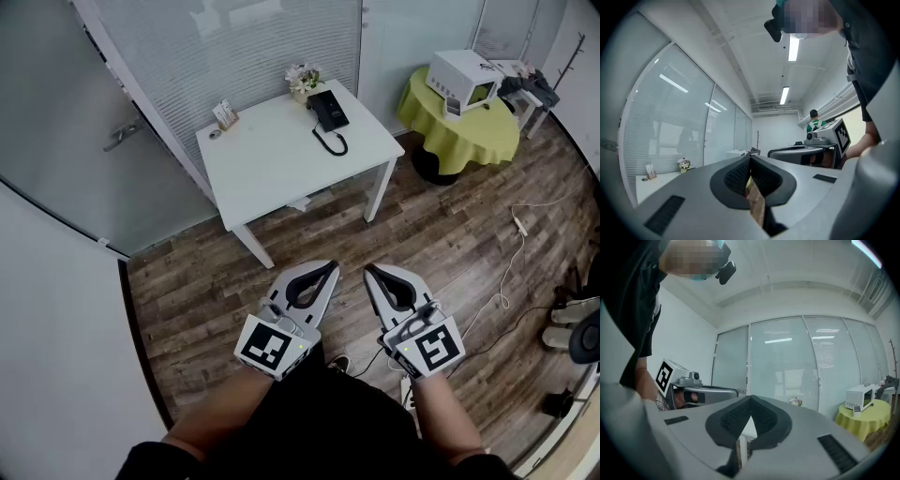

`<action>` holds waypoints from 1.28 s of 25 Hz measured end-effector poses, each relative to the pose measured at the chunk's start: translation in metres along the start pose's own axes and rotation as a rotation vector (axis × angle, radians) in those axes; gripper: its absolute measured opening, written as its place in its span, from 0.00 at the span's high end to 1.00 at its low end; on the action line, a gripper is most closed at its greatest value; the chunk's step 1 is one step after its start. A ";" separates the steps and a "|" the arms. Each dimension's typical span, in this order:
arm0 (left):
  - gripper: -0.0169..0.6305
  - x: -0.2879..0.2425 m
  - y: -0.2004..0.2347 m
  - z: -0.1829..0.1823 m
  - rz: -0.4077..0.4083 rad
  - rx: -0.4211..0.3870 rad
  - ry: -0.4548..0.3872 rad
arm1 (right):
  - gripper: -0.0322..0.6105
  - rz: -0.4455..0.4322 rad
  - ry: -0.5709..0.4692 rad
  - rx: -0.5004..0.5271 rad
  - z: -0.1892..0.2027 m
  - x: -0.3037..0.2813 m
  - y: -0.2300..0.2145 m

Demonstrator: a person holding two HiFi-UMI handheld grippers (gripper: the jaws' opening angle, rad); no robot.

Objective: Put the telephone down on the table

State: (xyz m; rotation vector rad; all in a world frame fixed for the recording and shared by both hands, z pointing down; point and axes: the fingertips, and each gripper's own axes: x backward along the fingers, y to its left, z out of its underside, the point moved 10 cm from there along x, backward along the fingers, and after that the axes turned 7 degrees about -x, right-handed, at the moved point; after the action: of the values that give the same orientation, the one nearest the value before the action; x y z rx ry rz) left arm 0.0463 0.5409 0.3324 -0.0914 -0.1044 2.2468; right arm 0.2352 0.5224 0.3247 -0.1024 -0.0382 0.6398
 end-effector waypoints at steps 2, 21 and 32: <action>0.96 0.001 -0.001 0.000 0.000 -0.001 0.005 | 0.92 -0.006 -0.007 -0.019 -0.004 -0.001 0.003; 0.96 -0.027 0.028 0.007 0.038 0.026 0.041 | 0.91 0.040 0.023 -0.062 0.000 -0.017 -0.034; 0.96 -0.076 0.093 0.010 0.092 0.029 0.009 | 0.91 0.071 0.055 -0.040 -0.005 -0.082 -0.068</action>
State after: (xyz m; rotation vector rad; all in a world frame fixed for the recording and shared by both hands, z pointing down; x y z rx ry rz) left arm 0.0213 0.4228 0.3345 -0.0920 -0.0643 2.3389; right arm 0.2104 0.4185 0.3263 -0.1608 0.0057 0.7074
